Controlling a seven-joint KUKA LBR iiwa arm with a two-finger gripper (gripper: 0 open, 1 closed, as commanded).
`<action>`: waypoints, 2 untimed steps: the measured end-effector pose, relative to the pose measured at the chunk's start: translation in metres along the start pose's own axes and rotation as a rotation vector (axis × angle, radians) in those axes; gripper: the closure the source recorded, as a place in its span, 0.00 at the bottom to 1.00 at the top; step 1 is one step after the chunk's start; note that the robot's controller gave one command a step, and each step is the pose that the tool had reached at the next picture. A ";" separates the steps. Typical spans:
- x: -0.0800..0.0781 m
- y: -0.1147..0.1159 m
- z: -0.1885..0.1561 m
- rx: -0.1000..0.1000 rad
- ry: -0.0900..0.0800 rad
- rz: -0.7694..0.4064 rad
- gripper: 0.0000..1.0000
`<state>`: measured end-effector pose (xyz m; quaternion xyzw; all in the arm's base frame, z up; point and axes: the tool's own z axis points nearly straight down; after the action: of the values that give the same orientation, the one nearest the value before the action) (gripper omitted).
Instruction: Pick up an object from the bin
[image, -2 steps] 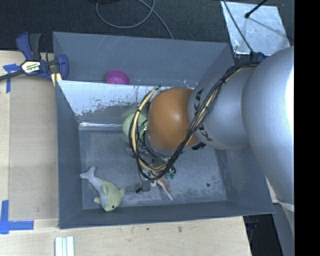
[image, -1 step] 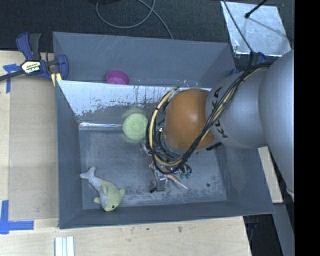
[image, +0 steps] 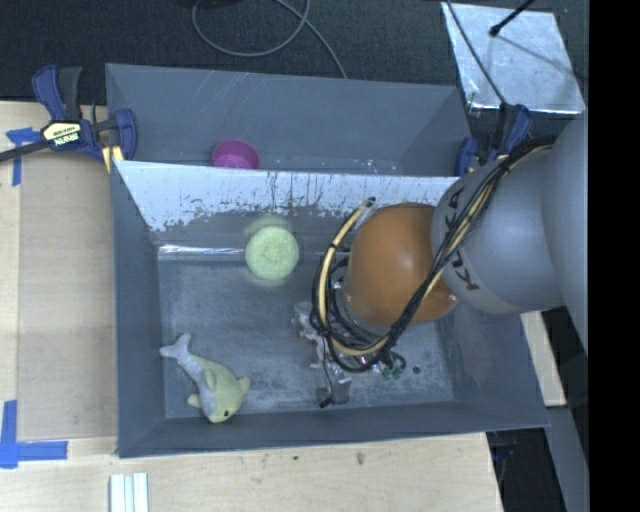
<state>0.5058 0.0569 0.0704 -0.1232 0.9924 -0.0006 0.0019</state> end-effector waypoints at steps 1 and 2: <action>0.004 -0.024 0.000 -0.002 0.001 0.082 0.00; 0.010 -0.018 0.000 0.000 0.002 -0.108 0.00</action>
Offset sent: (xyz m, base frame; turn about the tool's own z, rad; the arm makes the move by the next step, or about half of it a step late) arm -0.0220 -0.0006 -0.0004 -0.3438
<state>0.5000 0.0370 0.0708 -0.1765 0.9843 -0.0007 0.0011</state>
